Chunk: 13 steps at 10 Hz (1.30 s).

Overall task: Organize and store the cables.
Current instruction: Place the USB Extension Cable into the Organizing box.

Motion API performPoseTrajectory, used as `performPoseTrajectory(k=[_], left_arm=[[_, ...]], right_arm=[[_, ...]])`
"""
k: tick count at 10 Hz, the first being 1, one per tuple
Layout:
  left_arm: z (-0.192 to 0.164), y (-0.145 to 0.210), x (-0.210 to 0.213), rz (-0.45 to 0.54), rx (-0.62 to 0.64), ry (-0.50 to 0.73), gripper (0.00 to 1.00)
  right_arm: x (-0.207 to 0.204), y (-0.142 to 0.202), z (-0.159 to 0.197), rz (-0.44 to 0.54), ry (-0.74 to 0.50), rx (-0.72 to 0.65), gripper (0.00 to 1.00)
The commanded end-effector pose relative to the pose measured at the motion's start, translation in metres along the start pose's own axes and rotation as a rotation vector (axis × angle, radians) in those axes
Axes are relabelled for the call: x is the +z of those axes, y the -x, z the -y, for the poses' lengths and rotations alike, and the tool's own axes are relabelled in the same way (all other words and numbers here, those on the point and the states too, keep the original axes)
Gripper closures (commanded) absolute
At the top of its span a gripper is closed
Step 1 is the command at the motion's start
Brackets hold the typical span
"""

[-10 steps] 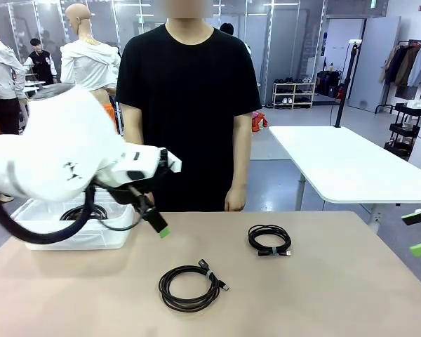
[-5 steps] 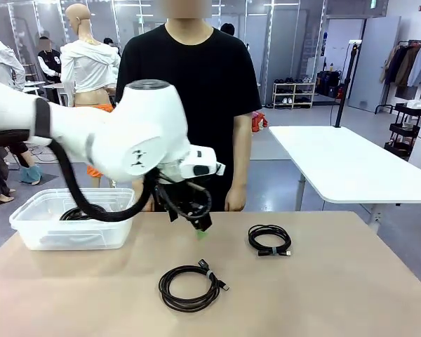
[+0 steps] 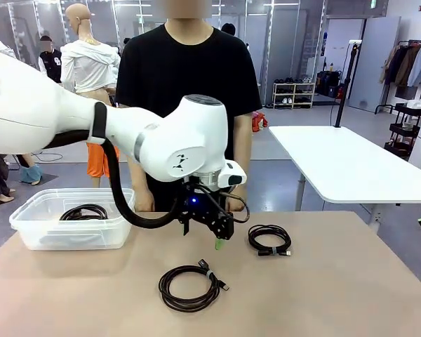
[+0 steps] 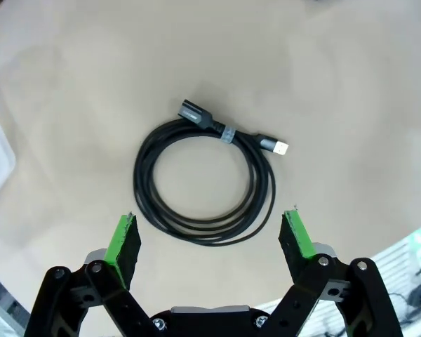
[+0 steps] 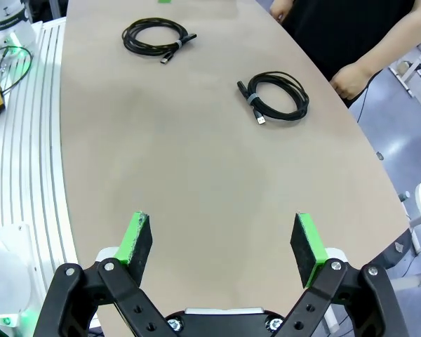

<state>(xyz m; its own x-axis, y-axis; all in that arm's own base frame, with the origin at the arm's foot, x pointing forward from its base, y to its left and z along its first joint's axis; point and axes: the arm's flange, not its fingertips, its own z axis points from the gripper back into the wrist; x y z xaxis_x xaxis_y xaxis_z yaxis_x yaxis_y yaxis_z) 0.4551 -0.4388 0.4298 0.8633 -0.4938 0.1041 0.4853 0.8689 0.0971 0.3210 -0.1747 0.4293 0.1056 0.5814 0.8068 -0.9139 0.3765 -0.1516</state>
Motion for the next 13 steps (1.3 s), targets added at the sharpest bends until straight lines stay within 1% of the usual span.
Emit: performPoseTrajectory(k=[1, 2, 3, 4, 6, 9, 13], left_arm=[[0.012, -0.027, -0.007, -0.035, 0.1, -0.004, 0.0], [0.015, -0.03, -0.015, -0.063, 0.168, -0.011, 0.0], [0.019, -0.032, -0.023, -0.085, 0.247, 0.009, 0.0], [0.019, -0.031, -0.034, -0.088, 0.322, 0.024, 0.0], [0.024, -0.02, -0.06, -0.092, 0.37, 0.071, 0.0], [0.02, -0.003, -0.095, -0.024, 0.456, 0.14, 0.0], [0.004, -0.002, -0.119, -0.048, 0.543, 0.147, 0.0]], right_arm=[[0.0, -0.001, 0.001, 0.007, 0.01, -0.021, 0.0], [0.0, -0.001, 0.001, 0.007, 0.01, -0.021, 0.0], [0.0, -0.001, 0.001, 0.007, 0.01, -0.021, 0.0], [0.0, -0.001, 0.001, 0.007, 0.01, -0.021, 0.0], [0.0, -0.001, 0.001, 0.007, 0.01, -0.021, 0.0], [0.0, -0.001, 0.001, 0.007, 0.01, -0.021, 0.0], [0.0, -0.001, 0.001, 0.007, 0.01, -0.021, 0.0]])
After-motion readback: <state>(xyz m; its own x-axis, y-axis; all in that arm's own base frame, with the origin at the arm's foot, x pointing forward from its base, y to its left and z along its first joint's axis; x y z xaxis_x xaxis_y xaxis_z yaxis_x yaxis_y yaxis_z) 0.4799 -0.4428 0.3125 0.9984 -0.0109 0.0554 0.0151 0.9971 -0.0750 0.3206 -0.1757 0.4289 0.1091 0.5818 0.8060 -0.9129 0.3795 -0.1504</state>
